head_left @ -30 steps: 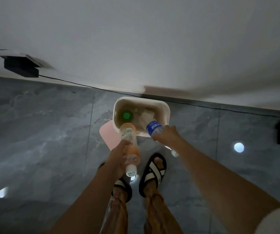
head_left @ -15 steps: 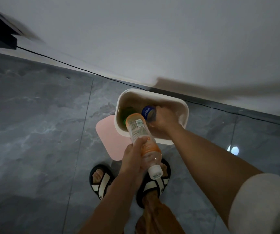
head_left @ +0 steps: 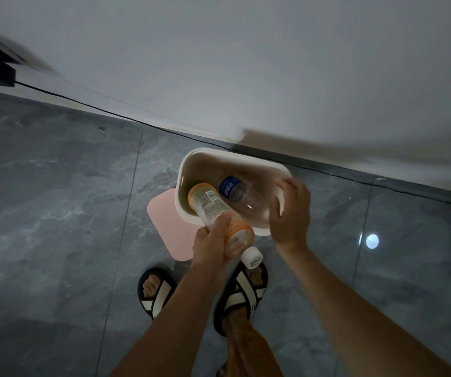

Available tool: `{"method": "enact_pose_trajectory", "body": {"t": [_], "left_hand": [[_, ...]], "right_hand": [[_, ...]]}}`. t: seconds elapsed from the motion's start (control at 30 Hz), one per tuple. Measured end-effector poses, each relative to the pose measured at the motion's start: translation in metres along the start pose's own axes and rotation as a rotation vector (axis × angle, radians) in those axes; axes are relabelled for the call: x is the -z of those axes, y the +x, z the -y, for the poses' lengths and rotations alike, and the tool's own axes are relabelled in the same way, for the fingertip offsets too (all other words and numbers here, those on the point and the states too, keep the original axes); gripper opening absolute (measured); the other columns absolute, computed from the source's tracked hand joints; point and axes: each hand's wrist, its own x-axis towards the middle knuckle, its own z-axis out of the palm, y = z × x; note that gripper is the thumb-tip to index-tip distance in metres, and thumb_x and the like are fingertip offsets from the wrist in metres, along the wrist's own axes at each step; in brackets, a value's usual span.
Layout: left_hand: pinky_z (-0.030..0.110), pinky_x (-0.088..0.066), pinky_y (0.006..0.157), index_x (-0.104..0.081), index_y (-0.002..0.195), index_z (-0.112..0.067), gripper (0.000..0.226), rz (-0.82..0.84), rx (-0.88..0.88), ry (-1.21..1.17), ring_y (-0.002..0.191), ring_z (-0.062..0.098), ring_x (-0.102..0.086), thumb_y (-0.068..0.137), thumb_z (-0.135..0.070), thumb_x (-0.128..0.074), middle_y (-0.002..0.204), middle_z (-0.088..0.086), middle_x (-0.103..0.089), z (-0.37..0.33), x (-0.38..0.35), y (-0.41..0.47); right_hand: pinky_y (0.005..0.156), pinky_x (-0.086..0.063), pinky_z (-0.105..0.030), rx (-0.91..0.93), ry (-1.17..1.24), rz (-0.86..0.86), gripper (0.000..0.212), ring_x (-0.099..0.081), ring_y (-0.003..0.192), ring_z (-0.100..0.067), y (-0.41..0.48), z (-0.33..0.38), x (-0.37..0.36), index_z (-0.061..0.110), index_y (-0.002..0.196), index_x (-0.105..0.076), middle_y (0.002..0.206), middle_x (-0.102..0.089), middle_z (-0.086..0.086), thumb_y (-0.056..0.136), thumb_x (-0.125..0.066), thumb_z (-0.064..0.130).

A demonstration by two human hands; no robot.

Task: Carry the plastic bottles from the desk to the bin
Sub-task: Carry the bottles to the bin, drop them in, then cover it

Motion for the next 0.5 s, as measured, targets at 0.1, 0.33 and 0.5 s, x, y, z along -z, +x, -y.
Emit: {"method": "enact_pose_trajectory", "body": {"t": [0.1,0.33,0.5], "left_hand": [[0.046,-0.058,0.085,-0.055,0.121,-0.005,0.060,-0.081,-0.048,0.135,0.090,0.026,-0.067,0.077,-0.044,-0.068,0.104,0.011,-0.067,0.000,-0.015,0.004],[0.040,-0.055,0.088,-0.046,0.129,-0.002,0.076,-0.183,-0.145,0.198,0.097,0.025,-0.063,0.074,-0.046,-0.072,0.118,0.015,-0.063,-0.001,-0.066,0.021],[0.033,-0.052,0.084,-0.039,0.133,-0.007,0.081,-0.221,-0.123,0.112,0.101,0.023,-0.060,0.073,-0.051,-0.071,0.119,0.009,-0.059,-0.007,-0.089,0.032]], "right_hand": [[0.103,-0.041,-0.039,-0.183,-0.008,-0.009,0.043,-0.046,0.123,-0.034,-0.018,-0.013,0.006,-0.003,0.128,-0.050,0.133,-0.048,-0.023,0.085,-0.056,-0.001],[0.082,-0.055,-0.047,-0.433,0.199,0.116,0.026,-0.067,0.093,-0.029,-0.018,-0.034,-0.004,0.005,0.115,-0.064,0.100,-0.071,-0.015,0.091,-0.054,0.007],[0.080,-0.058,-0.049,-0.464,0.304,0.132,0.029,-0.068,0.092,-0.028,-0.019,-0.045,-0.006,0.006,0.117,-0.064,0.103,-0.071,-0.016,0.089,-0.059,0.003]]}}
